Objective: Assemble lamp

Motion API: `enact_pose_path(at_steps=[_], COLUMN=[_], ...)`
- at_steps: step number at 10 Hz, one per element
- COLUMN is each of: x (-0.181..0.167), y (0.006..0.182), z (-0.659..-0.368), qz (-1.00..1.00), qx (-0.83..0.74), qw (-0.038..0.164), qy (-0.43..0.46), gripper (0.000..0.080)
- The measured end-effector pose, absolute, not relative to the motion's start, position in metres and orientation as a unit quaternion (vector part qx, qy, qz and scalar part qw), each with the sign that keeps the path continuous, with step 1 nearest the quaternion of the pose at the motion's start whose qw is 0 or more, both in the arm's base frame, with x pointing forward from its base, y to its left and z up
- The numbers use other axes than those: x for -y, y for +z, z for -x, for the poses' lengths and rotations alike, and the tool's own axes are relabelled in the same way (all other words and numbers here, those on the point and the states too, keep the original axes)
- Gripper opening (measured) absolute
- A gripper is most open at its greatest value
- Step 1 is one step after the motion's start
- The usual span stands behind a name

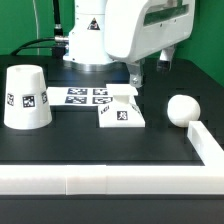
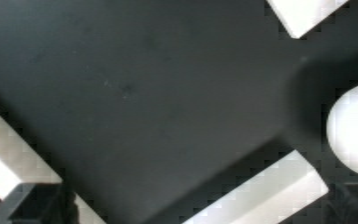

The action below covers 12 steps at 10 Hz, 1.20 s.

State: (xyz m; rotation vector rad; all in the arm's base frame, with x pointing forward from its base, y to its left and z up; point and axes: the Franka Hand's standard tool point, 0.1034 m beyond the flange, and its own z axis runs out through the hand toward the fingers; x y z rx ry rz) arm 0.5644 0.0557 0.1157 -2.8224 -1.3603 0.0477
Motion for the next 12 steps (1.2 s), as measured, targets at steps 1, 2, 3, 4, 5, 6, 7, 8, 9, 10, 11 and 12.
enact_pose_path(at_steps=[1,2,3,4,5,6,7,8,9,10,11,12], x=[-0.056,-0.056,-0.056,-0.055,-0.05,-0.044,-0.04,-0.036,-0.029,-0.025,-0.027,-0.027], y=[0.116,0.116,0.116,0.116,0.114,0.112,0.109,0.104,0.099,0.098,0.098,0.098], z=[-0.564,-0.564,-0.564,-0.564,-0.549,-0.527,-0.511,-0.497,-0.484,-0.478,-0.48,-0.48], qz=[0.901,0.901,0.901,0.901,0.903,0.904,0.904,0.906,0.907,0.909,0.913,0.916], qx=[0.434,0.434,0.434,0.434,0.43,0.428,0.426,0.423,0.421,0.416,0.407,0.401], qw=[0.004,0.004,0.004,0.004,0.001,0.001,0.001,0.0,0.001,0.001,0.001,0.001], qy=[0.015,0.015,0.015,0.014,0.009,0.015,0.017,0.017,0.018,0.021,0.02,0.021], gripper=[0.0699,0.0699,0.0699,0.0699,0.0699,0.0699,0.0699,0.0699,0.0699,0.0699,0.0699,0.0699])
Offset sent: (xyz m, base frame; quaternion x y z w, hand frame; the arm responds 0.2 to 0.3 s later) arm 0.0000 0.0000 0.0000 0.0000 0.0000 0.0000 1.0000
